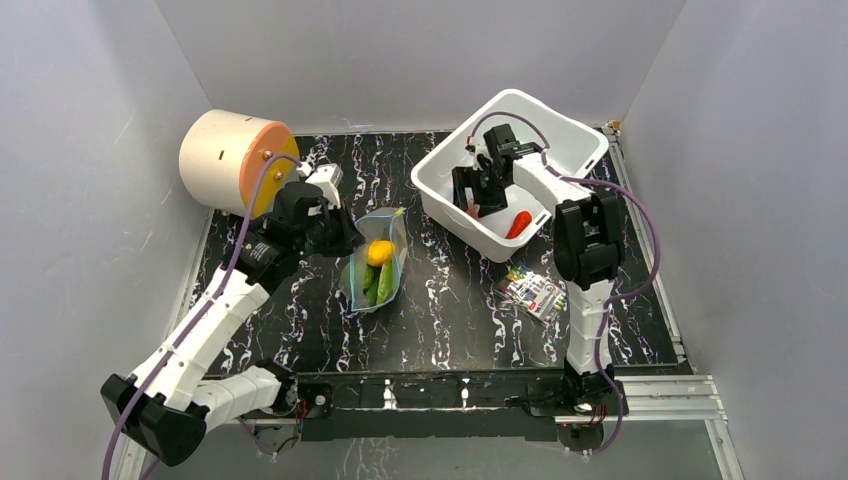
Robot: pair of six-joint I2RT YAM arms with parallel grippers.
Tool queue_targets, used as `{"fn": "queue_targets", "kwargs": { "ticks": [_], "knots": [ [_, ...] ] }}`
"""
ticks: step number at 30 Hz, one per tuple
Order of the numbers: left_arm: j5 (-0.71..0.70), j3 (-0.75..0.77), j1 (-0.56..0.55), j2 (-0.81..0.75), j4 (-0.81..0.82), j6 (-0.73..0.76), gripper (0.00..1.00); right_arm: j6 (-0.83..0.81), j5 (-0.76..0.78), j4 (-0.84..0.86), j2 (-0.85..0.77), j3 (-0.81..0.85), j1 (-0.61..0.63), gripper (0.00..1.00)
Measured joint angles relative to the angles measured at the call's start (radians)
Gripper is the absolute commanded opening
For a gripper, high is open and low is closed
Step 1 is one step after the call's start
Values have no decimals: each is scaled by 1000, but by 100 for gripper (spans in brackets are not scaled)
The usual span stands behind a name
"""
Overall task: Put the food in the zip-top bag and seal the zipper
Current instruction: Pick up the fake fruit from the bin.
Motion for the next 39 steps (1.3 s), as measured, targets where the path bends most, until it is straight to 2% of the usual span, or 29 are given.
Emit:
{"fn": "queue_targets", "kwargs": {
  "ticks": [8, 19, 23, 27, 32, 39],
  "knots": [
    [2, -2, 0, 16, 1, -9, 0, -40, 59, -93, 47, 21, -1, 69],
    [5, -5, 0, 11, 1, -24, 0, -39, 258, -81, 44, 37, 11, 49],
    [6, -37, 0, -21, 2, -35, 0, -40, 383, -27, 35, 27, 12, 46],
    [8, -47, 0, -34, 6, -41, 0, -45, 481, 51, 25, -6, 10, 39],
    [9, -46, 0, -21, 4, -35, 0, -48, 555, 126, 22, -29, 10, 33],
    [9, -46, 0, -14, 5, -33, 0, -50, 592, 190, 22, -32, 5, 31]
  ]
}}
